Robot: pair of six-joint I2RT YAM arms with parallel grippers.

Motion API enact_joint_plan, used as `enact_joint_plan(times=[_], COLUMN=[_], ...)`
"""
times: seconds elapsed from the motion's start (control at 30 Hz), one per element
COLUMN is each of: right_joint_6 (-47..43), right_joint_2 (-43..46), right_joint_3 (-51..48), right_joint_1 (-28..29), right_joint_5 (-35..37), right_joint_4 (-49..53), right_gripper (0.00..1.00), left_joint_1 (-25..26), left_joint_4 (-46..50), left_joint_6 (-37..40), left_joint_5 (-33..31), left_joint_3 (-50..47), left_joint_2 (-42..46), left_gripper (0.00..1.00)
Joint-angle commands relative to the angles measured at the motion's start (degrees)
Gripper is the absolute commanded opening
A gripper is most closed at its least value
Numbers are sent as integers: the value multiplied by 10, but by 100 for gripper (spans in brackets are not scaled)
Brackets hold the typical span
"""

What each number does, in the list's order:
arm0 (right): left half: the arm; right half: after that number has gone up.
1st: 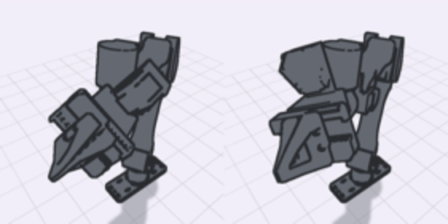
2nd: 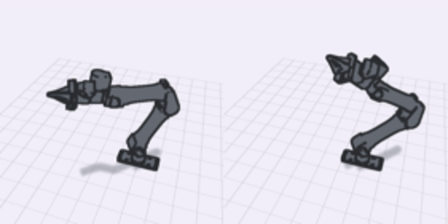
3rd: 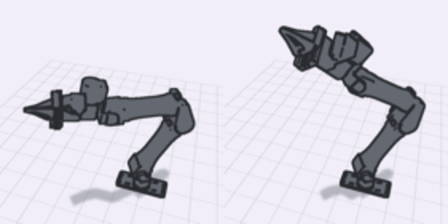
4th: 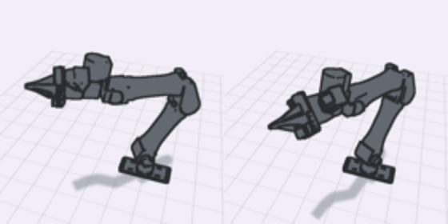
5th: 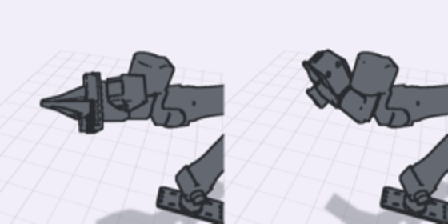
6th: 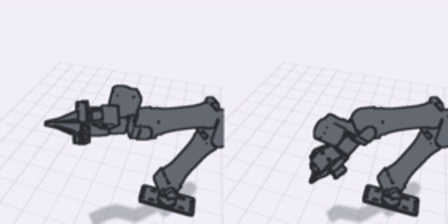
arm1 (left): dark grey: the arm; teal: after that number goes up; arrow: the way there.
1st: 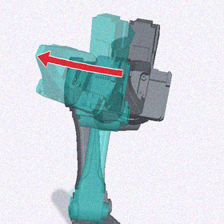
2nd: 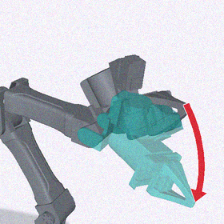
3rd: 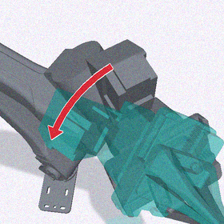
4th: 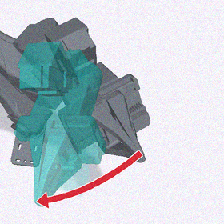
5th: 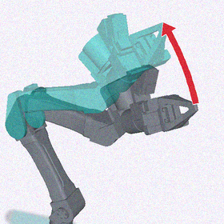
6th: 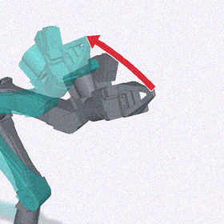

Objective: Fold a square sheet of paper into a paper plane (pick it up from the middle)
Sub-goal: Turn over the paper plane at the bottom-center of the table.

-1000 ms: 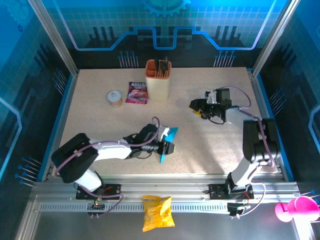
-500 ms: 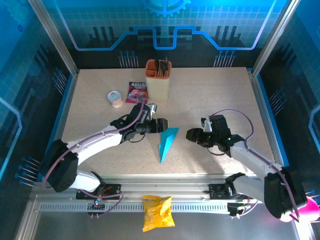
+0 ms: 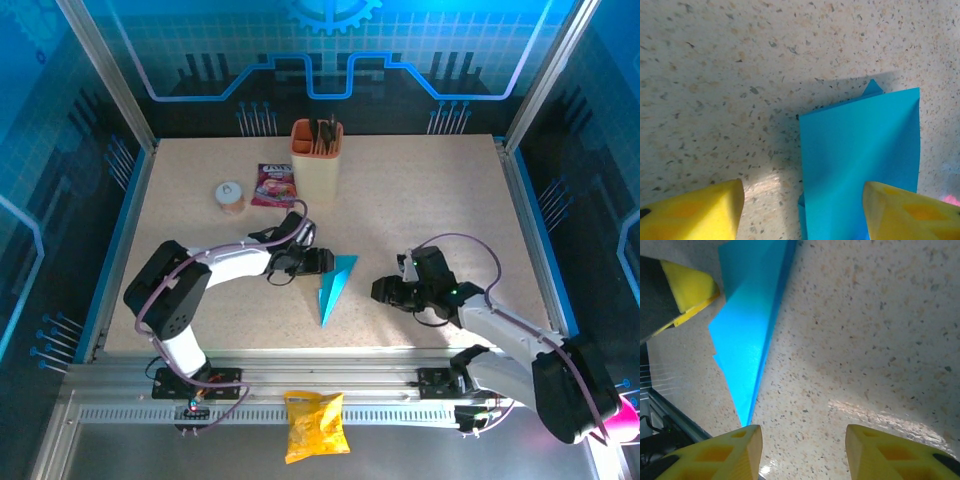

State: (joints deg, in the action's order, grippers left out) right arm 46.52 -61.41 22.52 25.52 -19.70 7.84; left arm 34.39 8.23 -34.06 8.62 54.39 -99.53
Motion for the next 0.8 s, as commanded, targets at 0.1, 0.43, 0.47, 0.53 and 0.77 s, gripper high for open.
enact_joint_plan(times=[0.1,0.43,0.47,0.53,0.77], right_joint_6=[1,-6,-8,-7,-8], right_joint_2=[-43,-87,-91,-96,-101], right_joint_3=[-8,1,1,2,0], right_joint_1=[9,10,10,10,12], right_joint_5=[-7,-11,-12,-12,-12], right_joint_4=[-47,-71,-73,-75,-79], right_gripper=[41,37,36,36,35], left_joint_1=[2,39,42,47,58], left_joint_4=[-48,-75,-73,-71,-73], left_joint_6=[-15,-30,-30,-30,-36], left_joint_5=[60,69,67,63,50], left_joint_3=[14,17,18,24,25], left_joint_2=[-27,-19,-21,-24,-25], left_gripper=[51,26,22,14,0])
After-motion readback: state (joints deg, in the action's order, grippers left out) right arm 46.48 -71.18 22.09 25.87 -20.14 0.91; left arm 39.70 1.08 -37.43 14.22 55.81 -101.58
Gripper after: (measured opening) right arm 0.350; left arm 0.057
